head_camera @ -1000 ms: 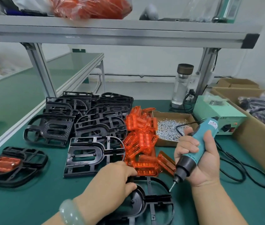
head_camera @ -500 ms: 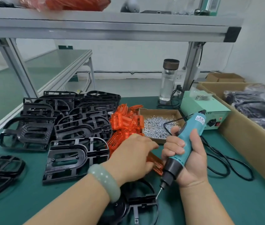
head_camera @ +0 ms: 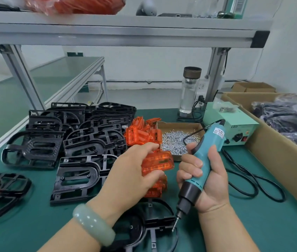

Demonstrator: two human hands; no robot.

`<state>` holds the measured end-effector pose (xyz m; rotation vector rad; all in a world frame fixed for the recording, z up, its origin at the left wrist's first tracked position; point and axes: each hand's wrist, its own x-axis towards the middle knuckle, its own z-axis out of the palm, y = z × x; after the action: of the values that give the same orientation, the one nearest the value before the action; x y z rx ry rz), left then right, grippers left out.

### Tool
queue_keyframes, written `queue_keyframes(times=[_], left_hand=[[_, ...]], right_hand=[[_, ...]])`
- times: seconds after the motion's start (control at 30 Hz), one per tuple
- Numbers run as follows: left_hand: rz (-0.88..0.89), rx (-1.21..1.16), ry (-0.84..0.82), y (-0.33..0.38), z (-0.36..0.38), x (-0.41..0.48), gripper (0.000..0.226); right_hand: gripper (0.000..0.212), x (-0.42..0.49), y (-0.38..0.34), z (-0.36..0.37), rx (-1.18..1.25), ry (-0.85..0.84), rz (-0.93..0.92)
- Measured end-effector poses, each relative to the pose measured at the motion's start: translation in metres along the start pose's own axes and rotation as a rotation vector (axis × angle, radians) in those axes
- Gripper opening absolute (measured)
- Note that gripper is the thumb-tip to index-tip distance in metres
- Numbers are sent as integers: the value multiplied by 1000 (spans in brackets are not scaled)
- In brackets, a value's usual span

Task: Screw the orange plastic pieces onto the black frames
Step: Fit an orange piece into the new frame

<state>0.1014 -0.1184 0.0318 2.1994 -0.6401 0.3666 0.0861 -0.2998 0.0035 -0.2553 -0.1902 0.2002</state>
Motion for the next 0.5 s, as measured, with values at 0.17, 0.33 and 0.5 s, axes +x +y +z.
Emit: queue_keyframes(times=[0.17, 0.33, 0.5], left_hand=[[-37, -193, 55, 5, 0, -12, 50], [-103, -290, 92, 4, 2, -19, 45], [-211, -489, 139, 7, 6, -22, 46]], right_hand=[[44, -2, 9, 4, 12, -57, 60], [39, -3, 13, 5, 24, -89, 91], [39, -2, 15, 3, -8, -93, 98]])
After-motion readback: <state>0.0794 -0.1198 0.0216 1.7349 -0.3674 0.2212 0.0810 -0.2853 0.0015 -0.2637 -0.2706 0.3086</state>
